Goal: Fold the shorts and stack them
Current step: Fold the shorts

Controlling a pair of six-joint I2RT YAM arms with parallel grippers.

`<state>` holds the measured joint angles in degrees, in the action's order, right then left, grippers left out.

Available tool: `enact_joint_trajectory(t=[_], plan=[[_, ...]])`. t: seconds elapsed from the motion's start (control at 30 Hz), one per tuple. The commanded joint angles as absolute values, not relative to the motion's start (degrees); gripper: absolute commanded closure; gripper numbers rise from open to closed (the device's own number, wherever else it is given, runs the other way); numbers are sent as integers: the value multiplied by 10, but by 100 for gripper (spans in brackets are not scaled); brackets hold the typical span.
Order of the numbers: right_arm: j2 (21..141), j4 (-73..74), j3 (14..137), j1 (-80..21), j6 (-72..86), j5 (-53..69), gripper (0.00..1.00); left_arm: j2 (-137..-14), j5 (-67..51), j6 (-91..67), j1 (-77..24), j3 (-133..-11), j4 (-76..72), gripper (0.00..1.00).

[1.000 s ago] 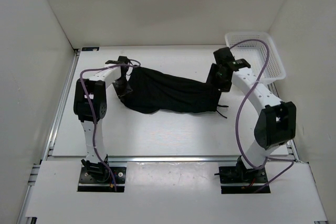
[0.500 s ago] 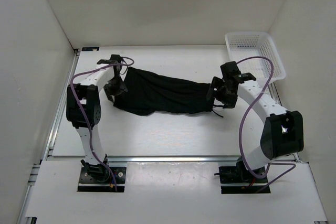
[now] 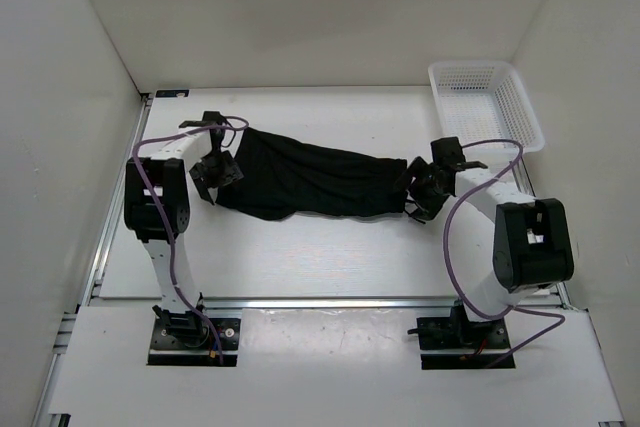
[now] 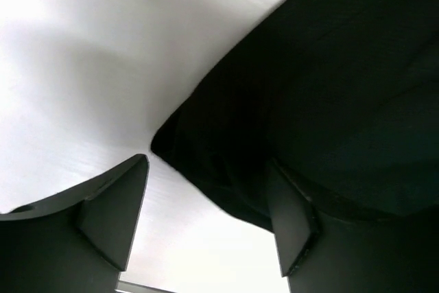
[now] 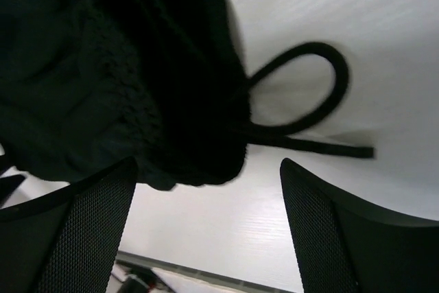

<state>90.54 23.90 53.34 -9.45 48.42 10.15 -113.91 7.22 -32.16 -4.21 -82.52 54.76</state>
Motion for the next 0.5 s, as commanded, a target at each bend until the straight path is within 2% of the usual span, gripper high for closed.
enact_joint_trajectory(t=[0.0, 0.03, 0.1, 0.2, 0.37, 0.43, 0.47], plan=[[934, 175, 515, -84, 556, 161, 14, -1150, 40, -310, -43, -853, 529, 22], [934, 159, 515, -84, 564, 161, 14, -1156, 33, -310, -43, -853, 524, 25], [941, 142, 498, -84, 591, 161, 16, -1156, 33, -310, -43, -853, 524, 45], [941, 123, 484, -84, 604, 139, 22, -1161, 39, -310, -43, -853, 524, 90], [959, 91, 470, -84, 630, 105, 37, -1155, 39, -316, -43, -833, 524, 90], [965, 105, 478, -84, 615, 80, 64, -1150, 44, -316, -43, -833, 524, 90], [973, 132, 495, -84, 607, 56, 83, -1150, 44, -316, -43, -827, 524, 90]])
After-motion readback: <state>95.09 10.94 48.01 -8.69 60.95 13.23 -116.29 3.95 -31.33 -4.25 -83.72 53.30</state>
